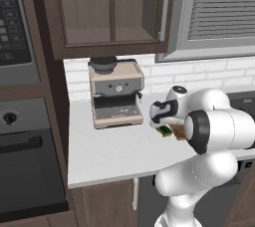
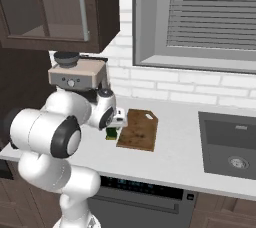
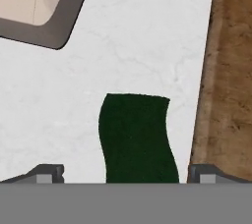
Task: Pick up the sponge from the counter and clean the cutting board by briefly scrubbing or pressing down on the cutting board. Once finished, release the sponge.
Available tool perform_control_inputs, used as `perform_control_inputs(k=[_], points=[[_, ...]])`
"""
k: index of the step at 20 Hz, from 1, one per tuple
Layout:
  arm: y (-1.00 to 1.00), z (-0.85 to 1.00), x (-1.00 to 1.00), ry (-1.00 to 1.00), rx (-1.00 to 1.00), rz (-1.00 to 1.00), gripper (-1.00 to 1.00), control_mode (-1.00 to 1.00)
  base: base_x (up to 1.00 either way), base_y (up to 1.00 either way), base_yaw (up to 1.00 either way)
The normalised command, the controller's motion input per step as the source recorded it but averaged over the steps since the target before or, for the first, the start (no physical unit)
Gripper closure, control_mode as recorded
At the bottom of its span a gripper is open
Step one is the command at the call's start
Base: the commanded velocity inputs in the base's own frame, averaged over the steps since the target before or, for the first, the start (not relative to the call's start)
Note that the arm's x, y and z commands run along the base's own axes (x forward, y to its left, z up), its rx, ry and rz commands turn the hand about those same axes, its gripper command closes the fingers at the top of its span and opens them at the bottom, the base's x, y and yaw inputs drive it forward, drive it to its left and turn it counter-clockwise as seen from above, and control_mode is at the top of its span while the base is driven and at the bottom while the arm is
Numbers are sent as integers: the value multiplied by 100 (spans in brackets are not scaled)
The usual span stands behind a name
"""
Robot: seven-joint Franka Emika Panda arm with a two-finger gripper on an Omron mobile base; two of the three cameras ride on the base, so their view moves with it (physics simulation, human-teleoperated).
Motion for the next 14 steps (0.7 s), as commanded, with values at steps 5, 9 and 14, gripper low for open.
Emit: perform_control_inputs(k=[5,9,14], points=[[0,-32,12,0,0,0,-100,-100,0,0,0],[0,-31,18,0,0,0,-100,-100,0,0,0],[0,-24,21,0,0,1,-100,-100,0,0,0]])
